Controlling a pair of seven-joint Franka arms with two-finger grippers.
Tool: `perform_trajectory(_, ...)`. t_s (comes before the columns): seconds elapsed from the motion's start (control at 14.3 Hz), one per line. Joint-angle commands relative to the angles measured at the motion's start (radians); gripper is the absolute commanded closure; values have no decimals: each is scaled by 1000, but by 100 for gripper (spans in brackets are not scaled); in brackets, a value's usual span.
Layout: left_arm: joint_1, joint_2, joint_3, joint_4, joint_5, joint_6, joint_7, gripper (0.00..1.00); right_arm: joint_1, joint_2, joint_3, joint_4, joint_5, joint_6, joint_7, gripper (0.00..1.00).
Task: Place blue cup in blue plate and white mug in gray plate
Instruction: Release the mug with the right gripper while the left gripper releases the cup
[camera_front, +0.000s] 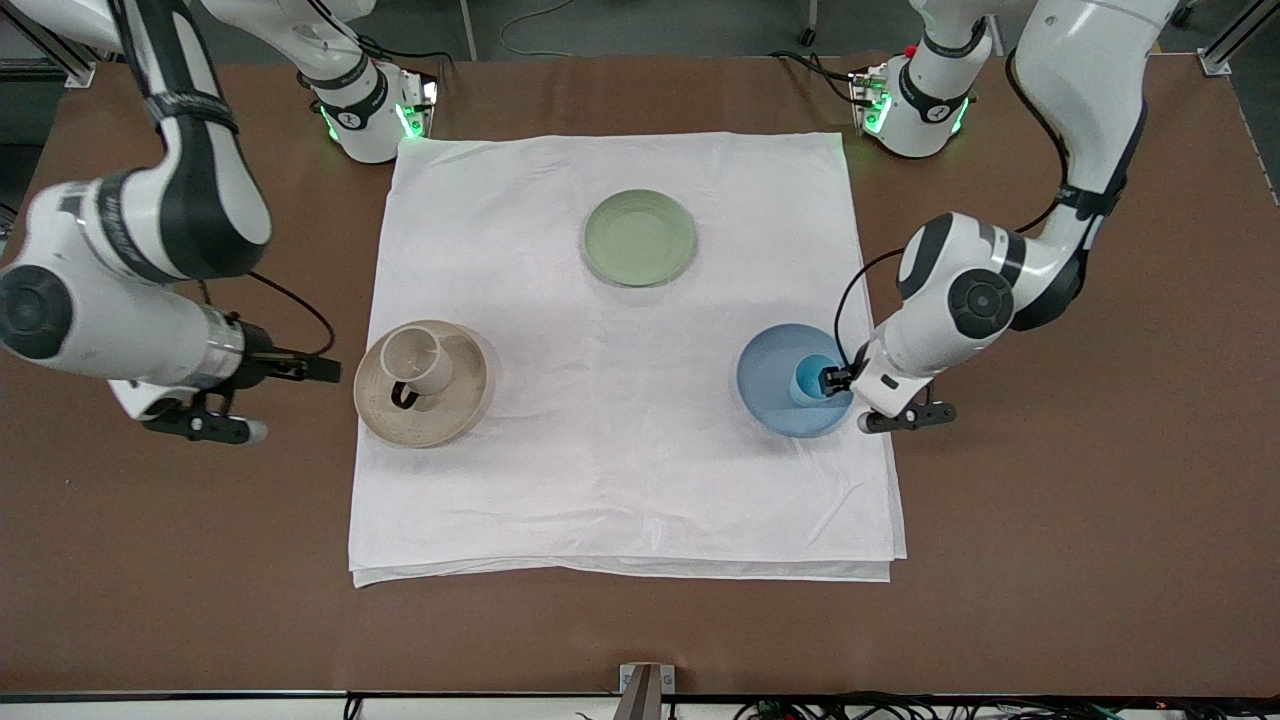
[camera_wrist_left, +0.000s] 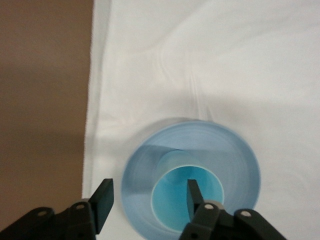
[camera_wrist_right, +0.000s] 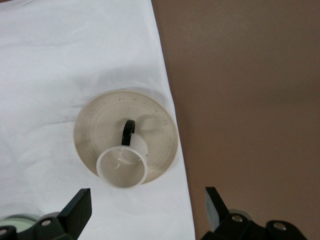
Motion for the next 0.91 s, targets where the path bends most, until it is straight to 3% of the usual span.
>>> perform_trajectory(0.0, 76, -86, 1, 236, 6, -317, 1, 0, -95, -9, 11, 91, -21, -121, -164, 0)
perform_trajectory(0.14, 107, -89, 4, 414, 6, -507, -1, 0, -158, -12, 10, 166, -23, -196, -263, 0)
perform_trajectory(0.28, 133, -121, 6, 499, 12, -591, 15, 0, -218, -6, 13, 266, -20, -299, -282, 0)
perform_trajectory(0.7, 204, -298, 15, 489, 16, -731, 298, 0, -214, -17, 21, 280, -16, -319, -271, 0)
perform_trajectory(0.84, 113, -367, 102, 428, 8, -737, 318, 0, -200, -18, 21, 280, -13, -325, -270, 0)
